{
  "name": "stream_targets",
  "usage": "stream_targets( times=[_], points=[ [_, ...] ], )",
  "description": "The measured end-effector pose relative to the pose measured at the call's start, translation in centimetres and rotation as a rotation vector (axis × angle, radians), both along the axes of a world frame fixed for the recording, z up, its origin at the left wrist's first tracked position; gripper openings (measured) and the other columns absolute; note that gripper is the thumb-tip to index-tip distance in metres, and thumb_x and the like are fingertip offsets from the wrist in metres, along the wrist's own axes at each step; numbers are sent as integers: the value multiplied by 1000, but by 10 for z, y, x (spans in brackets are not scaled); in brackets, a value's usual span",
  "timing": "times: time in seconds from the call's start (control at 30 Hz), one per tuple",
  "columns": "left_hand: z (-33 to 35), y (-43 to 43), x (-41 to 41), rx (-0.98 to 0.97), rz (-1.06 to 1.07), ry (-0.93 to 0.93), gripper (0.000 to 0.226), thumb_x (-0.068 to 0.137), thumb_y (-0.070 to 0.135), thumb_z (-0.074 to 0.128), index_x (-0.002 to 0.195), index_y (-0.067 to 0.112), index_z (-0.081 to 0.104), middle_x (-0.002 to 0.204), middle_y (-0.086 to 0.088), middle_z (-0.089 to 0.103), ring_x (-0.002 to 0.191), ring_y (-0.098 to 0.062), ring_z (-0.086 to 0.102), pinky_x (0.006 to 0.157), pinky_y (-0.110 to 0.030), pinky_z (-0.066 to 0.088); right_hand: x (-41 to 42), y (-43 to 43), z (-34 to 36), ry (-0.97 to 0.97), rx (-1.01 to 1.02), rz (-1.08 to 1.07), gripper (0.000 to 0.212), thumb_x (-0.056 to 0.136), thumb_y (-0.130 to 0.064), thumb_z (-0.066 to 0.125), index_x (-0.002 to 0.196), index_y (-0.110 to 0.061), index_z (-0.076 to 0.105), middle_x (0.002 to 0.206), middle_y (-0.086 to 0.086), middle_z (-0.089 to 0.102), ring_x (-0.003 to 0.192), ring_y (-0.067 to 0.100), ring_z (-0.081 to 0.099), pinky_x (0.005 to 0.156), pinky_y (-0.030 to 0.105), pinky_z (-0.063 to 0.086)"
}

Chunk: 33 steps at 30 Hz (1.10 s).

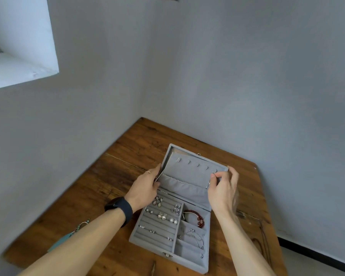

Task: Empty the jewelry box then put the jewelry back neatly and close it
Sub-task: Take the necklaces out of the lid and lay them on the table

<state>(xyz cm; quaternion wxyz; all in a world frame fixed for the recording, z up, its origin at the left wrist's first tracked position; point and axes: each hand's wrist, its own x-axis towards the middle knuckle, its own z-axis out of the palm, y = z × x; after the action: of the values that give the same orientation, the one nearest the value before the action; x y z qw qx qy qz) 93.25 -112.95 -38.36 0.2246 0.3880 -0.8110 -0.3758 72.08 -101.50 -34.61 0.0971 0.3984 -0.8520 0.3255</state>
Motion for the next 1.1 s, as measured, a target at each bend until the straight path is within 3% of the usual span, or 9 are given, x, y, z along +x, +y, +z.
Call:
stream_targets(
  times=[0.1, 0.2, 0.33, 0.5, 0.67, 0.73, 0.93, 1.0, 1.1],
  points=[
    [-4, 0, 1, -32, 7, 17, 66, 99, 5, 52, 157, 18, 25, 152, -4, 43, 138, -20, 42, 110, -17, 28, -4, 3, 3, -64, -51, 38, 6, 93, -22, 65, 94, -17, 66, 147, 2, 38, 114, 24, 58, 82, 24, 39],
    [-4, 1, 1, -50, 10, 11, 66, 99, 4, 51, 157, 18, 24, 153, -5, 42, 138, -20, 42, 108, -16, 27, -13, 6, 14, -107, -131, 57, 6, 93, -18, 66, 93, -12, 68, 143, 3, 42, 123, 19, 50, 95, 16, 29],
    [-4, 2, 1, -25, 11, -21, 66, 100, 5, 50, 158, 16, 21, 154, -6, 41, 138, -22, 42, 106, -16, 28, -21, 9, 37, -21, -148, 94, 6, 95, -10, 61, 94, -6, 66, 131, 7, 50, 122, 20, 48, 97, 7, 19],
    [4, 4, -2, 28, 15, -71, 68, 100, 7, 50, 159, 17, 17, 153, -8, 39, 136, -22, 44, 108, -20, 31, -20, 13, 73, 7, -166, 158, 6, 97, -11, 57, 97, -7, 62, 110, -3, 51, 106, 20, 55, 89, 9, 27],
    [28, 8, -2, 99, 57, -82, 81, 95, 16, 62, 159, 19, 11, 159, -13, 28, 144, -28, 34, 116, -39, 35, -6, 27, 108, -63, -178, 247, 4, 100, -21, 54, 97, -19, 56, 104, -5, 53, 95, 13, 54, 74, 7, 32],
    [47, 15, -1, 79, 93, -39, 86, 93, 21, 64, 159, 22, 9, 159, -15, 25, 144, -32, 33, 115, -42, 36, 0, 36, 121, -67, -203, 268, 6, 100, -26, 54, 98, -22, 57, 104, -6, 56, 93, 11, 55, 77, 14, 37],
    [138, 65, -8, -82, -104, 164, 72, 91, 33, 68, 153, 26, 33, 152, 0, 42, 140, -18, 38, 110, -31, 34, 21, 73, 157, -117, -165, 337, 7, 98, -43, 53, 94, -37, 55, 102, -17, 62, 94, 1, 58, 81, 34, 52],
    [171, 85, -11, -121, -169, 222, 60, 91, 40, 67, 146, 28, 45, 140, 8, 56, 130, -10, 49, 107, -28, 39, 32, 86, 167, -105, -145, 352, 9, 96, -49, 52, 94, -40, 55, 101, -20, 63, 95, 0, 58, 81, 37, 52],
    [208, 112, -9, -178, -273, 277, 43, 90, 46, 67, 130, 29, 63, 118, 14, 70, 109, 3, 62, 100, -25, 49, 46, 106, 181, -136, -170, 407, 7, 97, -43, 55, 92, -38, 57, 102, -19, 64, 97, -3, 57, 84, 36, 51]
  ],
)
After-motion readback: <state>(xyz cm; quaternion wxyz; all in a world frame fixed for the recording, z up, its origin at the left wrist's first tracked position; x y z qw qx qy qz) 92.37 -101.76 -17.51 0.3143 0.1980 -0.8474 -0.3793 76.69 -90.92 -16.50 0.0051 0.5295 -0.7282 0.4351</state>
